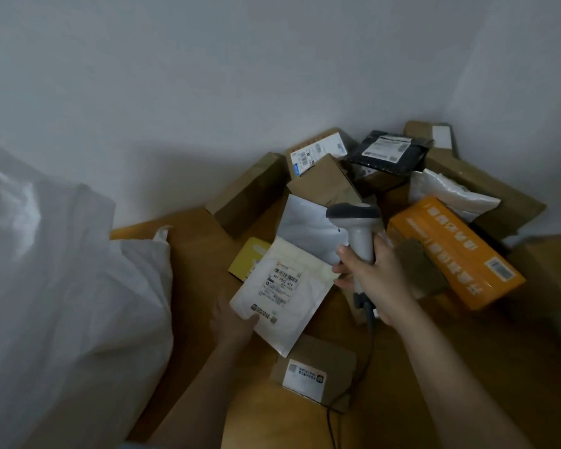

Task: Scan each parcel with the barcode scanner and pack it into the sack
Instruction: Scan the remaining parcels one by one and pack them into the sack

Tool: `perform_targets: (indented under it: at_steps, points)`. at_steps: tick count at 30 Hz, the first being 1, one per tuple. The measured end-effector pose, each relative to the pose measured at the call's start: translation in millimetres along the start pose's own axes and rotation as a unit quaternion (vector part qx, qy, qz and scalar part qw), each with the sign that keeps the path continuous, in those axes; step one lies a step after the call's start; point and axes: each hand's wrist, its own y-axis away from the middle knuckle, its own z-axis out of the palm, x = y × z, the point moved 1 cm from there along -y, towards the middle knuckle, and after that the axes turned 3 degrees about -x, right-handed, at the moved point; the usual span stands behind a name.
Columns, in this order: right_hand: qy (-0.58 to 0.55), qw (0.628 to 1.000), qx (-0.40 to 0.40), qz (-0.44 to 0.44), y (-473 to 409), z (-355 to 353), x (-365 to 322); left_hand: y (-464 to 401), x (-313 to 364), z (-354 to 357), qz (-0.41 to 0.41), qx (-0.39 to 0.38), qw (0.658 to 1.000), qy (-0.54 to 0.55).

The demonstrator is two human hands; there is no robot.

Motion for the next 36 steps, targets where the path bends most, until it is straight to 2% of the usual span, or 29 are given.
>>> perform_targets:
  at_steps: [5, 7, 11, 15, 22, 25, 30, 36]
  points:
    - [0.095, 0.995, 0.001, -0.004, -4.7, -2.4, 7.8, -25.9, 11.1, -0.4, 0.05, -0.049, 0.995, -0.072]
    - [0.105, 0.994, -0.01, -0.002, -3.8, -3.1, 7.7, -29.0, 13.3, 3.1, 0.045, -0.069, 0.994, -0.077]
    - [0.12, 0.993, -0.014, -0.013, 2.2, -1.9, -1.9, -26.5, 15.7, 7.2, 0.032, -0.103, 0.993, 0.041]
    - [0.1, 0.995, -0.003, 0.002, 12.9, 0.9, -11.9, -13.6, 20.7, -6.5, 0.063, -0.111, 0.99, 0.056]
    - [0.047, 0.998, -0.03, 0.015, 48.4, 5.1, -33.0, 22.5, 20.1, -35.6, 0.046, -0.11, 0.974, 0.194]
    - [0.049, 0.997, -0.053, -0.006, 70.0, 6.3, -46.6, 35.2, 19.4, -44.9, 0.055, -0.098, 0.967, 0.229]
    - [0.071, 0.992, -0.078, -0.064, 118.4, 2.8, -79.8, 70.2, 24.7, -60.2, 0.065, -0.104, 0.937, 0.329]
    - [0.074, 0.987, -0.094, -0.108, 173.2, -9.1, -112.4, 102.8, 28.7, -68.4, 0.082, -0.099, 0.918, 0.375]
